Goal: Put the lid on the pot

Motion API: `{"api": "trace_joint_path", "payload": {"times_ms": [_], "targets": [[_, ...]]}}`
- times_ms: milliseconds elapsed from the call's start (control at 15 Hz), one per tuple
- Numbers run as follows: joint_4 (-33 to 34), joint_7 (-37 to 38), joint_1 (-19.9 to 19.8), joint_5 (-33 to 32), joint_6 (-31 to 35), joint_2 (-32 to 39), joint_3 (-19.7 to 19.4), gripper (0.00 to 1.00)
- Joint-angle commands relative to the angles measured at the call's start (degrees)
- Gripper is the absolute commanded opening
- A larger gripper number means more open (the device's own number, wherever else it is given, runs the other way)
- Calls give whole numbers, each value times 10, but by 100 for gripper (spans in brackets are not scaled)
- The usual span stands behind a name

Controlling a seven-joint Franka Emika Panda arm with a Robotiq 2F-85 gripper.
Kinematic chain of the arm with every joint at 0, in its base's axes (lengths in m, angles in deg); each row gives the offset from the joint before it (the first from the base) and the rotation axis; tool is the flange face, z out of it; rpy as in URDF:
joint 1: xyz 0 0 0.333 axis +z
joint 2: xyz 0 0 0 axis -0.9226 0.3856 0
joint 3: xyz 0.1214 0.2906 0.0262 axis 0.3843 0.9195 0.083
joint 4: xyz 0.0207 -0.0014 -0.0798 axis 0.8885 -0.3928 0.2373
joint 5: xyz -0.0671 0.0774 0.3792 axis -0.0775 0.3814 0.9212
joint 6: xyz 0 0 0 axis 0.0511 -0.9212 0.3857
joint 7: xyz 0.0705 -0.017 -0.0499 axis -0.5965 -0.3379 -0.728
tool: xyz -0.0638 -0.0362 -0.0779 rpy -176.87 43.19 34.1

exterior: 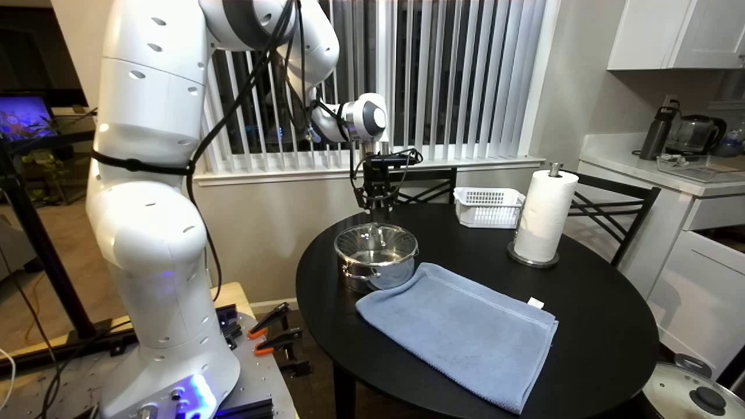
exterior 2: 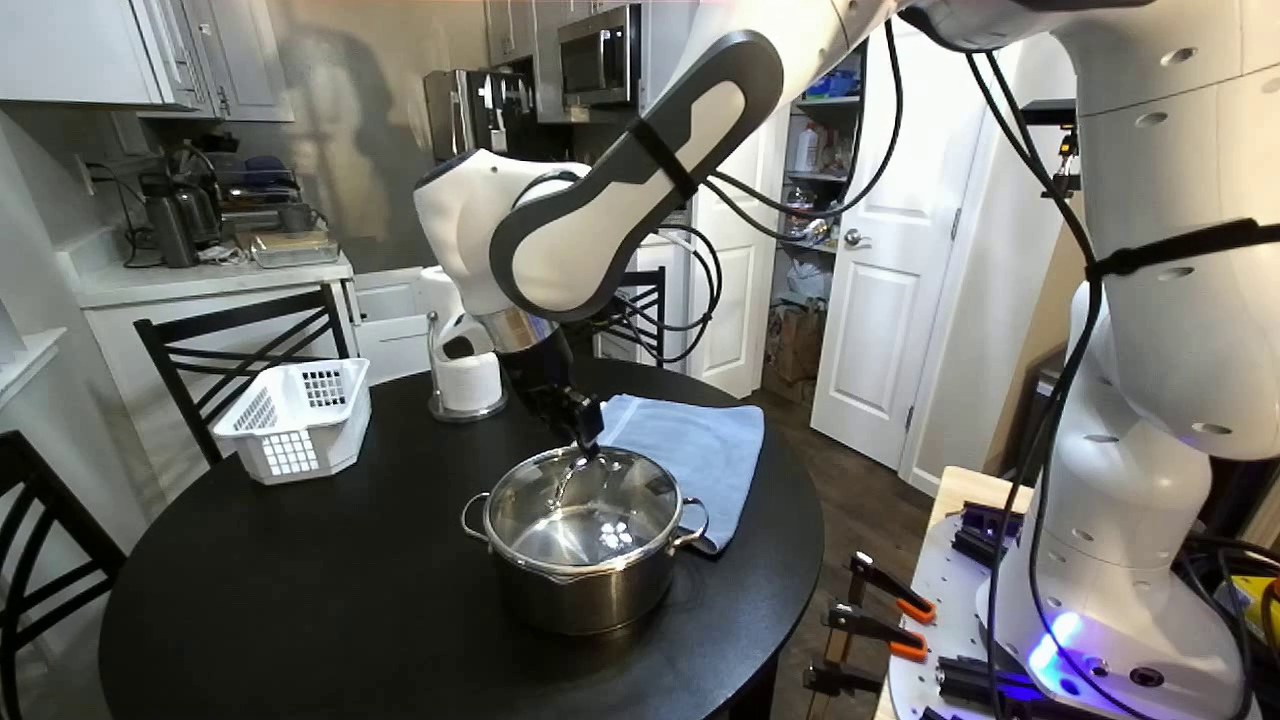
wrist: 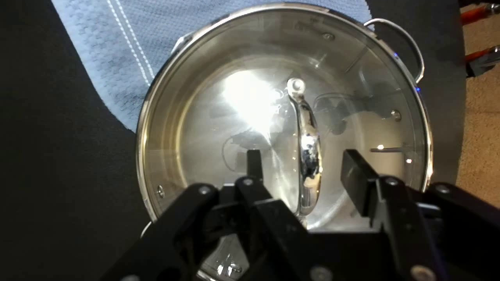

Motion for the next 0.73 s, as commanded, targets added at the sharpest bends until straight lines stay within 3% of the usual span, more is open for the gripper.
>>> {"api": "trace_joint_path", "payload": {"times_ms": [0, 67, 133, 333, 667], "targets": [[-3, -1, -9, 14, -5, -17, 1, 86], [-2, 5, -9, 15, -5, -18, -1, 93], [6, 1, -3, 4, -1, -2, 0, 74], [7, 1, -5, 5, -1, -4, -2, 93], [7, 1, -5, 6, -1, -4, -2, 93]]}}
